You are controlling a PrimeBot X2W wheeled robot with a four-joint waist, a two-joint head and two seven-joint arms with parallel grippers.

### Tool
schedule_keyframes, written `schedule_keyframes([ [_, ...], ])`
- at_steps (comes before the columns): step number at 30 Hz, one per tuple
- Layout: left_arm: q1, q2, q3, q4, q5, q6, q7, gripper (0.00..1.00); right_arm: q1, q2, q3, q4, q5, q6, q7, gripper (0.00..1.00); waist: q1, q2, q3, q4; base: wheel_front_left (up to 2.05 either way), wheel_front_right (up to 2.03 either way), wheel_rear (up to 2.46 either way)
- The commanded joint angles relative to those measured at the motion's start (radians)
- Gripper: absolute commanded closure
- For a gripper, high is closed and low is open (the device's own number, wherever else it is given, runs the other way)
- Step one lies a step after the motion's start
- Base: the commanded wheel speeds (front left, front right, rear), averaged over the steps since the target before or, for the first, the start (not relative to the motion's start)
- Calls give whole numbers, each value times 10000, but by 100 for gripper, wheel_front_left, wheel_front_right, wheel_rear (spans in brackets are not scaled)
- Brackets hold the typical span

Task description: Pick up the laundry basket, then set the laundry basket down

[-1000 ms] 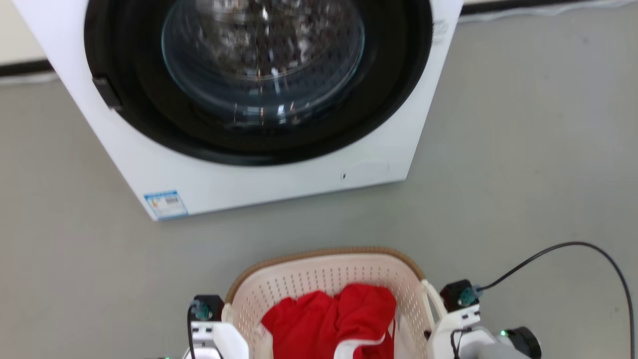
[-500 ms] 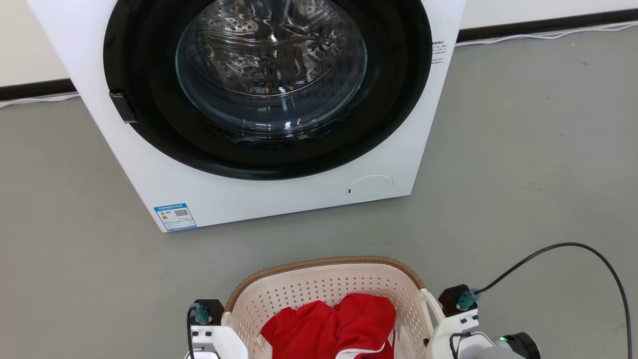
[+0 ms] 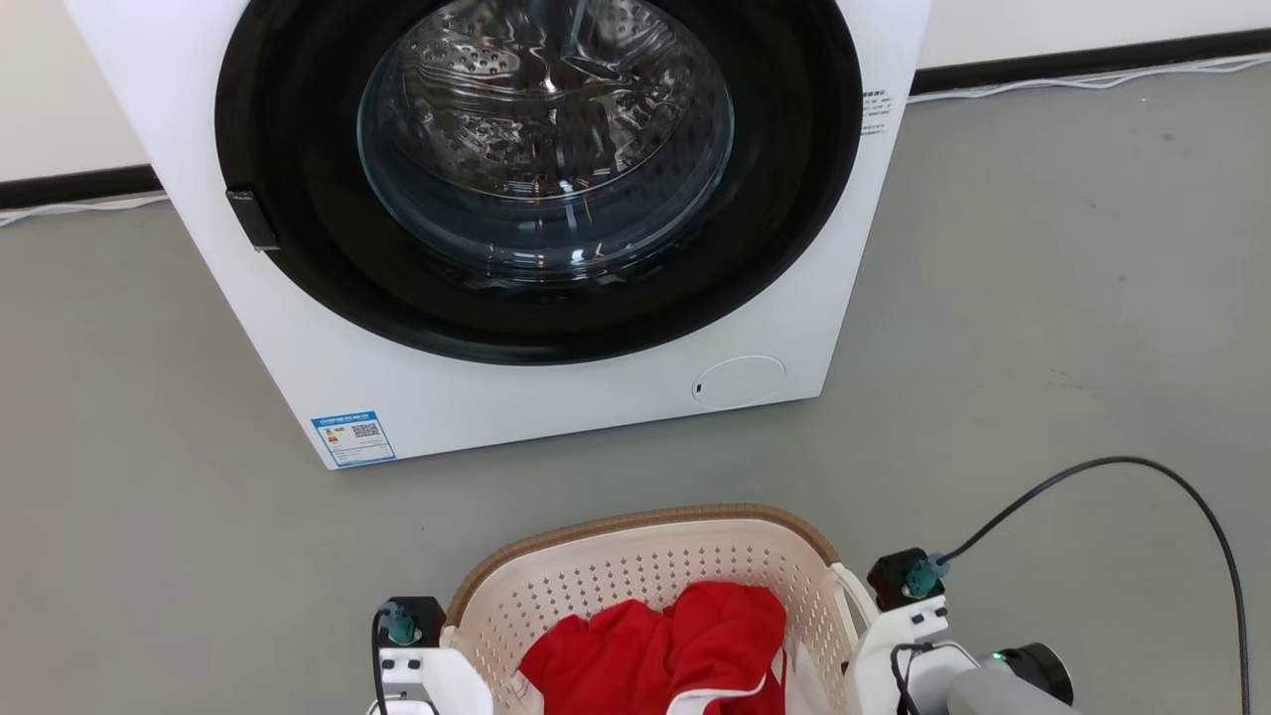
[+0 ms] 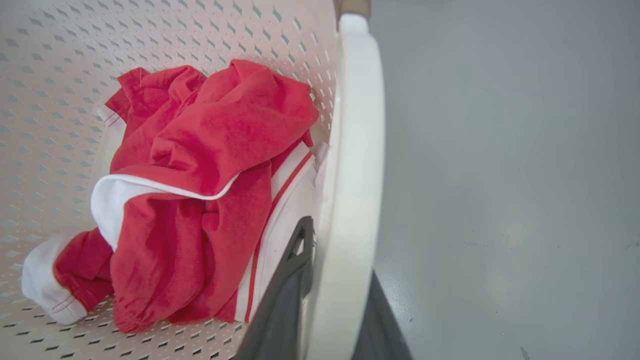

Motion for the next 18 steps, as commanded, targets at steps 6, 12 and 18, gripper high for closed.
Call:
schedule_keyframes([
  [6, -590, 98, 40, -182, -16, -147, -33, 100, -478, 196, 509, -240, 275, 177, 30, 100, 0, -1, -65, -49, 0, 0, 0],
  [12, -562, 117, -10, -149, -30, -143, 8, 100, -526, 165, 758, -223, 506, 177, 19, 100, 0, -1, -140, -98, 0, 0, 0],
  [18, -479, 142, -38, -126, -65, -114, 34, 100, -506, 145, 993, -219, 745, 177, 28, 100, 0, -1, -189, -126, 0, 0, 0],
])
